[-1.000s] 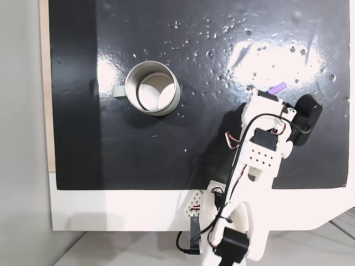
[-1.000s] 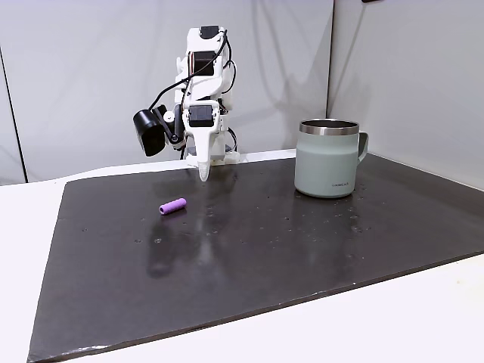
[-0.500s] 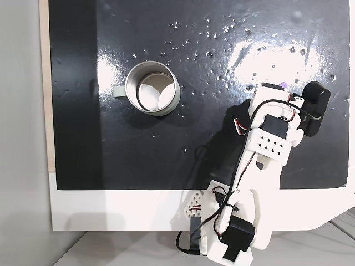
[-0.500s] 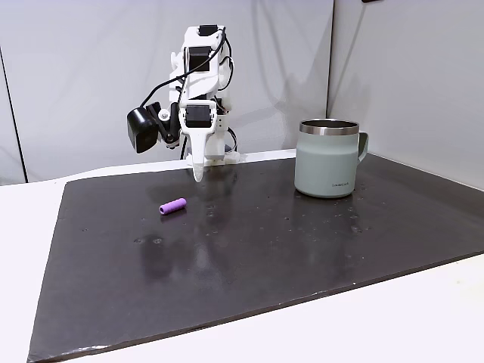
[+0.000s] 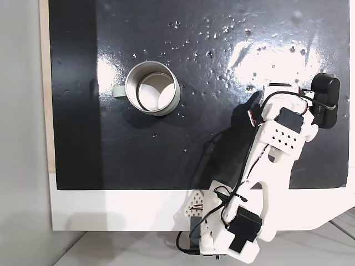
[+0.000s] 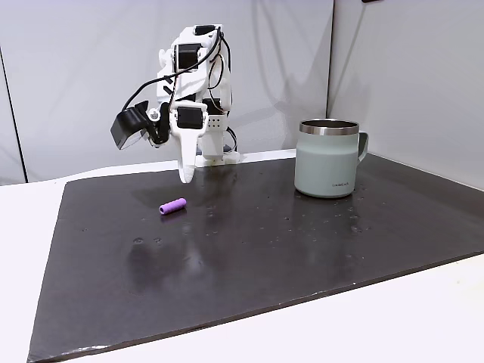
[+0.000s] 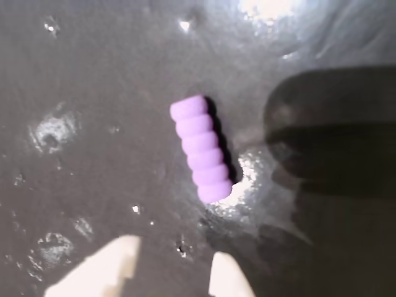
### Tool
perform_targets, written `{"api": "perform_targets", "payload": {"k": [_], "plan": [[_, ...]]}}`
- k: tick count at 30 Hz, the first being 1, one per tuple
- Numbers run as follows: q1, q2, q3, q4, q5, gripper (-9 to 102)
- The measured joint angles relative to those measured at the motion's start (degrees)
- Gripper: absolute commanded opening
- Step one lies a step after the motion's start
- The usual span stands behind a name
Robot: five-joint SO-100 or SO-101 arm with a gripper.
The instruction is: Grasp a pengrip and put it in the cup.
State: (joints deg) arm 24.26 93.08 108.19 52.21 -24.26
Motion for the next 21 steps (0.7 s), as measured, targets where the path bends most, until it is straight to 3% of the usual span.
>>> {"api": "perform_targets", "payload": {"k": [21], "plan": [[4.92, -23.38, -28.21, 17.31, -13.62, 22]]}}
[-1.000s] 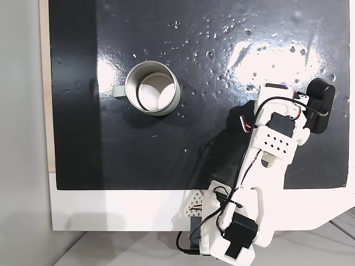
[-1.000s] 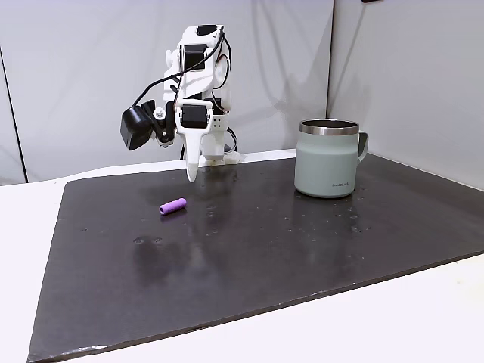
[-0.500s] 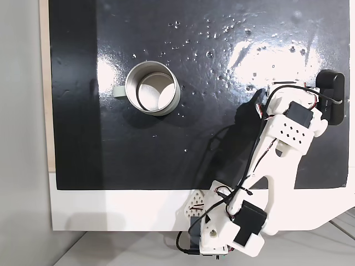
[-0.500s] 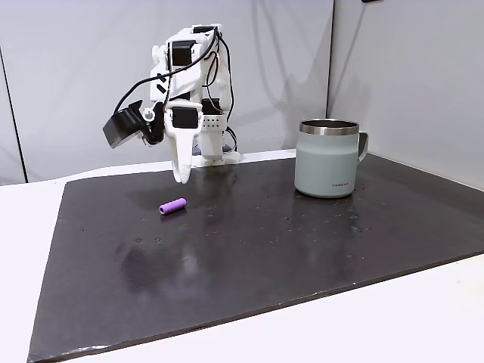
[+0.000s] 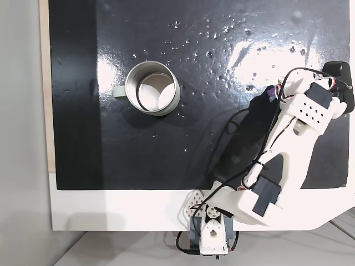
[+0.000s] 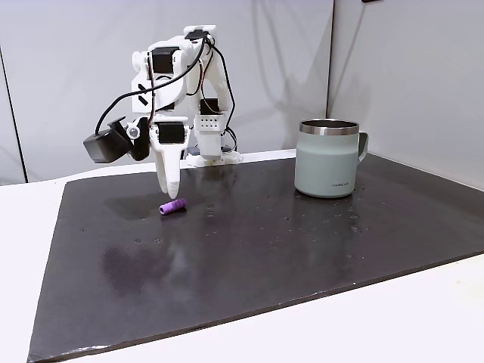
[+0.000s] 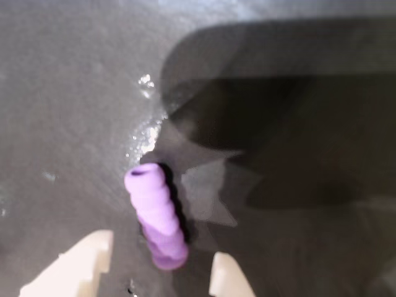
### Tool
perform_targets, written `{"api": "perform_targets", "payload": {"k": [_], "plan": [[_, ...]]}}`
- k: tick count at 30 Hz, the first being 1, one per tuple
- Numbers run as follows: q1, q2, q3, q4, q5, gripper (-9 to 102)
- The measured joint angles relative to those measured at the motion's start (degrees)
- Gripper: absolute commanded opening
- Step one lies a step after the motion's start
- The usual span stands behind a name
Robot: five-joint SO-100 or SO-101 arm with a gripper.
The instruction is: Grasp a pengrip and put it in the cup.
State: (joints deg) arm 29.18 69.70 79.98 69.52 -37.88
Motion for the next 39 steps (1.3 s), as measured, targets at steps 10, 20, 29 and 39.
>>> {"api": "perform_targets", "payload": {"k": [10, 20, 29, 39], "plan": [[-0.18, -4.04, -2.02, 0.7, -4.04, 20], [-0.18, -7.91, -5.45, 0.88, -7.21, 0], [-0.18, -7.82, -5.45, 3.25, -7.03, 0], [-11.25, 11.6, 3.34, 8.88, 2.81, 0]]}}
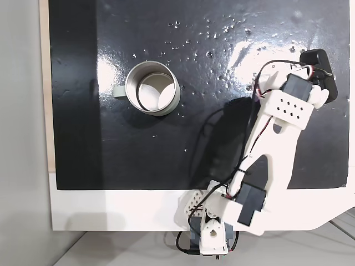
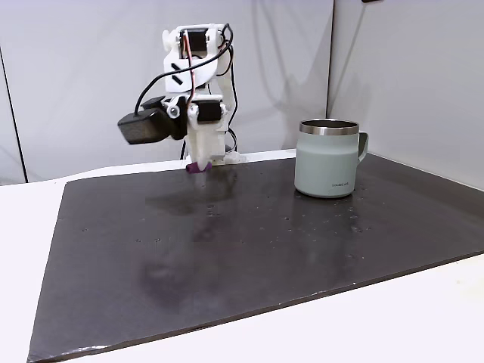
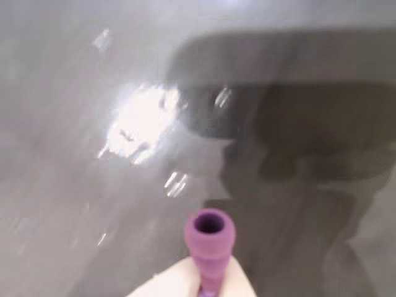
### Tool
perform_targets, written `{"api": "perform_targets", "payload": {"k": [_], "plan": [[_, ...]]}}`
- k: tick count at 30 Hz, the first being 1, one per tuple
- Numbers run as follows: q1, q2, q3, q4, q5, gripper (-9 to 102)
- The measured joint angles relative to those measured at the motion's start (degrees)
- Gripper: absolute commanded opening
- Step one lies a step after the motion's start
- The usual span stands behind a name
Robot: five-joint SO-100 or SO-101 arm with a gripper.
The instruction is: Grasp a pengrip and put it in the cup.
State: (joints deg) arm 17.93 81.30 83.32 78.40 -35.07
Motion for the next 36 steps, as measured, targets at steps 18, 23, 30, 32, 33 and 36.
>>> {"api": "perform_targets", "payload": {"k": [18, 23, 30, 32, 33, 36], "plan": [[-26.19, 26.54, 2.02, -0.44, 17.67, 0], [-32.61, 28.39, 5.54, -5.01, 22.68, 0], [-44.47, 34.1, 12.13, -11.43, 26.98, 0], [-46.05, 34.98, 13.54, -12.48, 27.77, 0], [-46.58, 35.16, 13.8, -12.74, 28.04, 0], [-47.99, 35.16, 14.68, -13.1, 28.21, 0]]}}
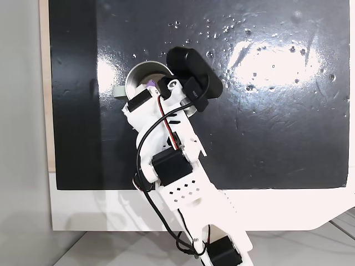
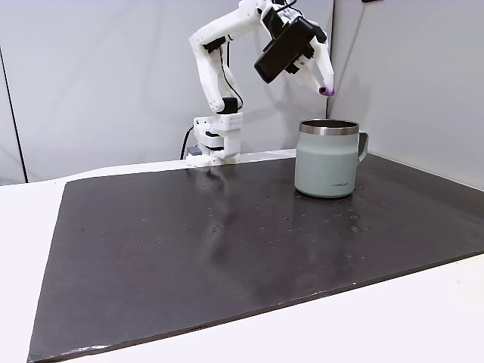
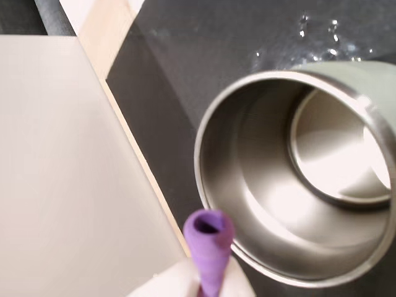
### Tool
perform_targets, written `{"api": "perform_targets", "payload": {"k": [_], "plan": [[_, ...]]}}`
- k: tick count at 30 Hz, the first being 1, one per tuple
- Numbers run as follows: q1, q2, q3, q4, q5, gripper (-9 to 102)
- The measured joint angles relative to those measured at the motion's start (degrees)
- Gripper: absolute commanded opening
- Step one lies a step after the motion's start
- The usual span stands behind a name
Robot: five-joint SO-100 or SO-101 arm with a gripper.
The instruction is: Grasp a pengrip and put it in the cup.
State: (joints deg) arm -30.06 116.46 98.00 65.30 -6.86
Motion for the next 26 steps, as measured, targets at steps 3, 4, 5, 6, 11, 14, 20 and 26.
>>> {"api": "perform_targets", "payload": {"k": [3, 4, 5, 6, 11, 14, 20, 26], "plan": [[-0.7, 0.0, 0.35, -0.44, 0.0, 0], [-0.7, 0.0, 0.35, -0.79, 0.0, 3], [-0.7, 0.0, 0.35, -1.05, 0.0, 8], [-0.7, 0.0, 0.35, -1.23, 0.0, 14], [-0.09, 0.0, 0.35, -1.49, 0.0, 24], [0.18, 0.0, 0.35, -1.49, 0.0, 25], [0.44, 0.0, 0.35, -1.49, -0.09, 25], [0.53, 0.0, 0.35, -1.49, -0.44, 25]]}}
